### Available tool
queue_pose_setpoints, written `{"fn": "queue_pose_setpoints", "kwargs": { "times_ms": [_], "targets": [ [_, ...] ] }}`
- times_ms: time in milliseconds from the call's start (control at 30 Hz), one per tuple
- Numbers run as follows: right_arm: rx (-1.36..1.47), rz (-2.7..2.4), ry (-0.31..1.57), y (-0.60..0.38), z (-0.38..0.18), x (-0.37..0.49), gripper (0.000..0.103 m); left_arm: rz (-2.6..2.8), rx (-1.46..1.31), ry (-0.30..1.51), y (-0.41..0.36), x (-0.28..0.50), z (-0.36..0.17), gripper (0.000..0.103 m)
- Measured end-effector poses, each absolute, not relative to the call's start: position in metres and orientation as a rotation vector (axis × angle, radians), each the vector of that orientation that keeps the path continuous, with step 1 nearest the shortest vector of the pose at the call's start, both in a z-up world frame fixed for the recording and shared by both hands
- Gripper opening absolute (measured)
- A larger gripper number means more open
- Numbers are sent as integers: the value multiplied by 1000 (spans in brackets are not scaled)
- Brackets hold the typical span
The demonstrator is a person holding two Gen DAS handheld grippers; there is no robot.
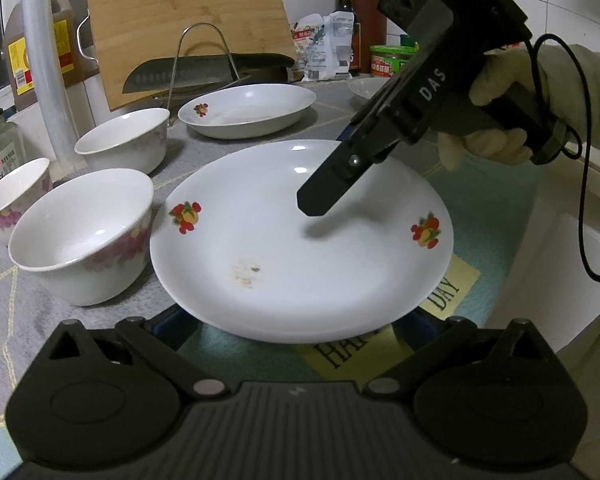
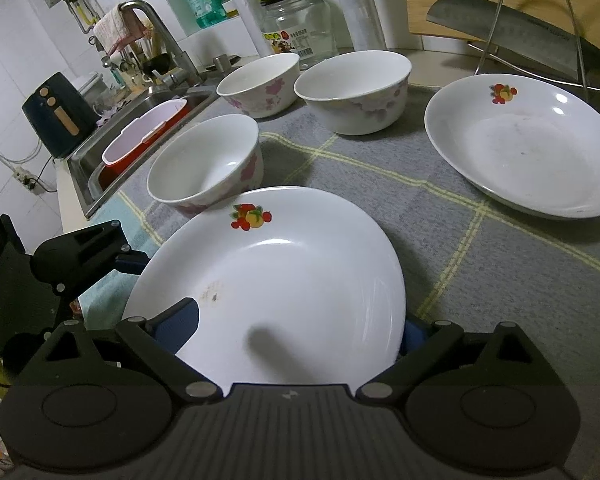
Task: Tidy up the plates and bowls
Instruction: 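Move the held plate with the right tool over another white plate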
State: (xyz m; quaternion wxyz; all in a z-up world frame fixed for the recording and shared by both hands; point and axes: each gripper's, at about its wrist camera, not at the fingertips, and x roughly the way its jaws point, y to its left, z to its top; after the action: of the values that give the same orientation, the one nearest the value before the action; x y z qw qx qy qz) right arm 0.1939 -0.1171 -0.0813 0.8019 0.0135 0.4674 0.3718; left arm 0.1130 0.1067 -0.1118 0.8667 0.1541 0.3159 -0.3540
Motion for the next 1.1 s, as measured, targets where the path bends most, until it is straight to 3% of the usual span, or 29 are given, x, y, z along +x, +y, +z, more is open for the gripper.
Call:
{"fn": "queue_pose_setpoints", "kwargs": {
  "times_ms": [1100],
  "targets": [
    [-42,854,1034,-162,-72,189,100,-711,326,711,69,118,-113,102]
  ]
}}
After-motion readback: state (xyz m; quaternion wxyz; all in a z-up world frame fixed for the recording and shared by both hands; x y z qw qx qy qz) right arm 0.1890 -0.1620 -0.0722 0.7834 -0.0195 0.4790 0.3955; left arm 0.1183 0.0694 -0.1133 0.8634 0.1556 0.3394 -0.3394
